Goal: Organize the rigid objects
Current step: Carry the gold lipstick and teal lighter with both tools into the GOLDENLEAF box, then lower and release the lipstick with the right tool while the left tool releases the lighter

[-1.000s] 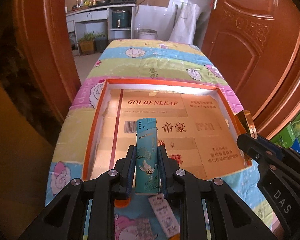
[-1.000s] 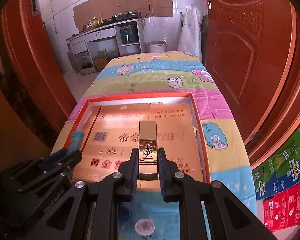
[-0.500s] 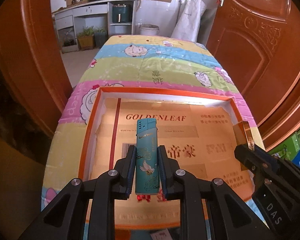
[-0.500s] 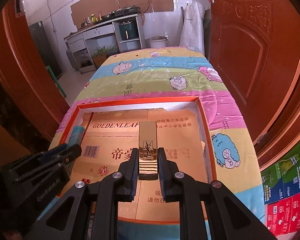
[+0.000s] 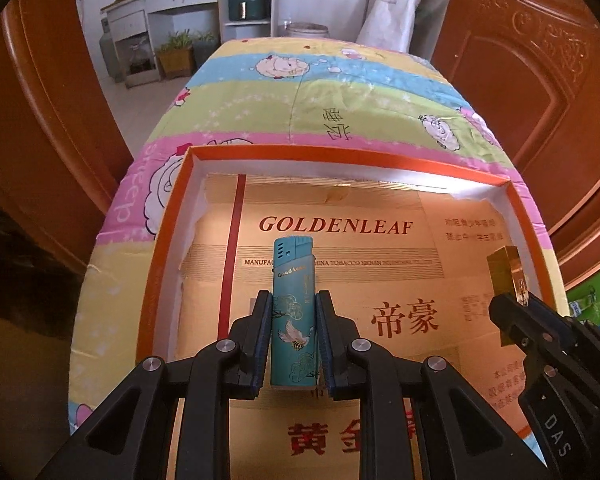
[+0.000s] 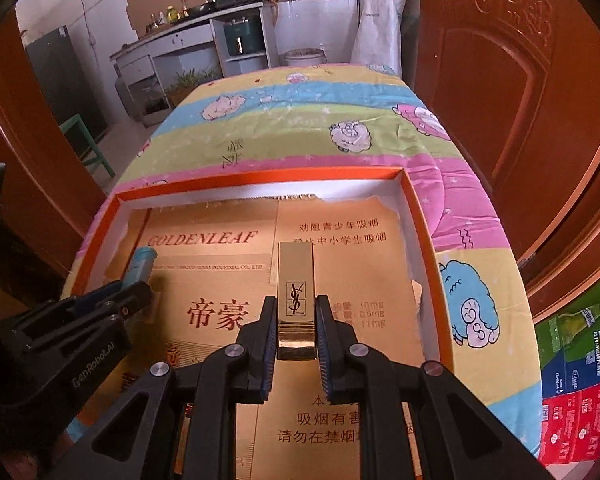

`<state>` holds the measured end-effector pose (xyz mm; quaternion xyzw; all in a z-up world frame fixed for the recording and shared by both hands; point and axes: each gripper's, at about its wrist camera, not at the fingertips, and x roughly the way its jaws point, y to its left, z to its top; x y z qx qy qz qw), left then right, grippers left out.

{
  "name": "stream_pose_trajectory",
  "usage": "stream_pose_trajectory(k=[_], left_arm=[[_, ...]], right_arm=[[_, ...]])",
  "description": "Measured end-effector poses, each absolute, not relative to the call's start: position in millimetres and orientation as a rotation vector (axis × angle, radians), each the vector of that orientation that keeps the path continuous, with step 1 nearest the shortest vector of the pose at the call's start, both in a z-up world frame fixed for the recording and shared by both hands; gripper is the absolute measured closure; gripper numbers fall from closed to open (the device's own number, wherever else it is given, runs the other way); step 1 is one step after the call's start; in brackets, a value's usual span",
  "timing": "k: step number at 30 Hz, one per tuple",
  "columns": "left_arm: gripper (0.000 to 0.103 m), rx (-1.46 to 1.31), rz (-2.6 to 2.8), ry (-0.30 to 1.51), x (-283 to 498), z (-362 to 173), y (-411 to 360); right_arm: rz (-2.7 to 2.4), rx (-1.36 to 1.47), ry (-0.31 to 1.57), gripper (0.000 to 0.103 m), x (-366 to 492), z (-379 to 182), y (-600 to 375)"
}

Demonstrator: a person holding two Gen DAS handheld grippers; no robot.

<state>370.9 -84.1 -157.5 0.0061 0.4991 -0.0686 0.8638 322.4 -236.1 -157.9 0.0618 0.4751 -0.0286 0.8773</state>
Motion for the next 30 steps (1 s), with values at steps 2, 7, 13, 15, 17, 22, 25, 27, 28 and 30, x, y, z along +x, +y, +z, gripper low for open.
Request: stream_pose_trajectory(k=[2,7,13,15,17,22,25,27,28,30], left_arm=[[0.081,0.010,-0.145,1.042,371,-160,-84],[0.080,0.011,-0.144,1.062,372,-168,-83],[0.080,0.028,-0.141,1.048,371,-170,-84],[0.078,0.039,-0.141,1.043,370,-170,-84],[0.074,0.048,-0.150,1.037,369,-171,-85],[0.039,0.064,-0.196,1.048,369,-173,-88],[0.038,0.072,-0.177,1.036,367,-174,-89],[0.038,0.059,-0.171,1.031,365,-174,-88],[0.038,0.053,-0.169,1.029,364,-173,-87],[0.038,0.049,-0.166,1.019,362,-170,-87]], right_arm=[[-0.064,0.124,1.000,0.085,323,-161,-236],[-0.076,0.111,1.015,0.085,325,-167,-236],[-0.100,0.107,1.034,0.083,326,-175,-236],[-0.108,0.101,1.029,0.082,324,-174,-237],[-0.112,0.096,1.021,0.079,322,-172,-237],[-0.123,0.090,1.004,0.069,318,-167,-238],[-0.122,0.096,1.001,0.069,316,-165,-238],[-0.123,0.095,0.995,0.069,314,-163,-239],[-0.125,0.095,0.992,0.069,312,-162,-239],[-0.128,0.100,0.987,0.069,309,-159,-241]])
